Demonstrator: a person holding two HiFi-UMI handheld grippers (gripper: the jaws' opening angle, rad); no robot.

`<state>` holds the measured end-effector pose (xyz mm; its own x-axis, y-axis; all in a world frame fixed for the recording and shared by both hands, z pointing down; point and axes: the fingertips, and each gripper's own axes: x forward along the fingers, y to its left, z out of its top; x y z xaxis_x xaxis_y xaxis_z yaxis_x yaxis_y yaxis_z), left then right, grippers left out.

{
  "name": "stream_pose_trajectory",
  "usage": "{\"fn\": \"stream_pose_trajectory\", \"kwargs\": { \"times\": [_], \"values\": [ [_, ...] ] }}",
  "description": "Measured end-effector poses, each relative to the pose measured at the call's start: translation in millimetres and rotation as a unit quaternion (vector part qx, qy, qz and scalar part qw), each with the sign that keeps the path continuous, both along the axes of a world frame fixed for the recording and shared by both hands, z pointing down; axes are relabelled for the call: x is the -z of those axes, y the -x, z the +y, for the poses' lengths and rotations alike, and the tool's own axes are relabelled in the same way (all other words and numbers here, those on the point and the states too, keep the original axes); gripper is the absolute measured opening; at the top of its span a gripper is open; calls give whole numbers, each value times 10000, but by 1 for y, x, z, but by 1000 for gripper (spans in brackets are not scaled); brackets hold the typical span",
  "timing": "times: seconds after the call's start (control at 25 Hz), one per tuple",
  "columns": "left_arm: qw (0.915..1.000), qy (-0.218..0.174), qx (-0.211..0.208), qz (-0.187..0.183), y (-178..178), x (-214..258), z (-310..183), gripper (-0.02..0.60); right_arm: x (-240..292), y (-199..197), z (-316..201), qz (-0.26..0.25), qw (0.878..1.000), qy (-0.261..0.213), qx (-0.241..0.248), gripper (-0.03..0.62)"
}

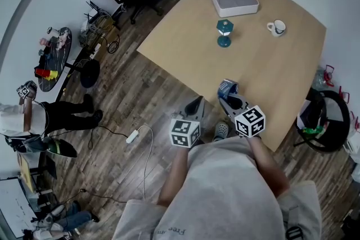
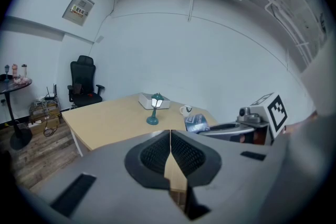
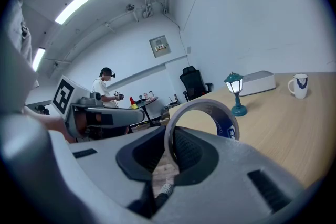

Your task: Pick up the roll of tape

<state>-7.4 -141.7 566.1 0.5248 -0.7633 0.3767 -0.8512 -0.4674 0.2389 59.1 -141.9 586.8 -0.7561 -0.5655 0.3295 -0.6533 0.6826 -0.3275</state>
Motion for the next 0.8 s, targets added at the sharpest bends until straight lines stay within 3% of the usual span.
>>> {"fn": "stream_pose_trajectory", "kwargs": {
  "times": [0.8],
  "values": [
    [10000, -1, 69, -25, 3, -3, 7, 6, -3, 3, 7, -16, 10000, 29, 79, 46]
  ]
}}
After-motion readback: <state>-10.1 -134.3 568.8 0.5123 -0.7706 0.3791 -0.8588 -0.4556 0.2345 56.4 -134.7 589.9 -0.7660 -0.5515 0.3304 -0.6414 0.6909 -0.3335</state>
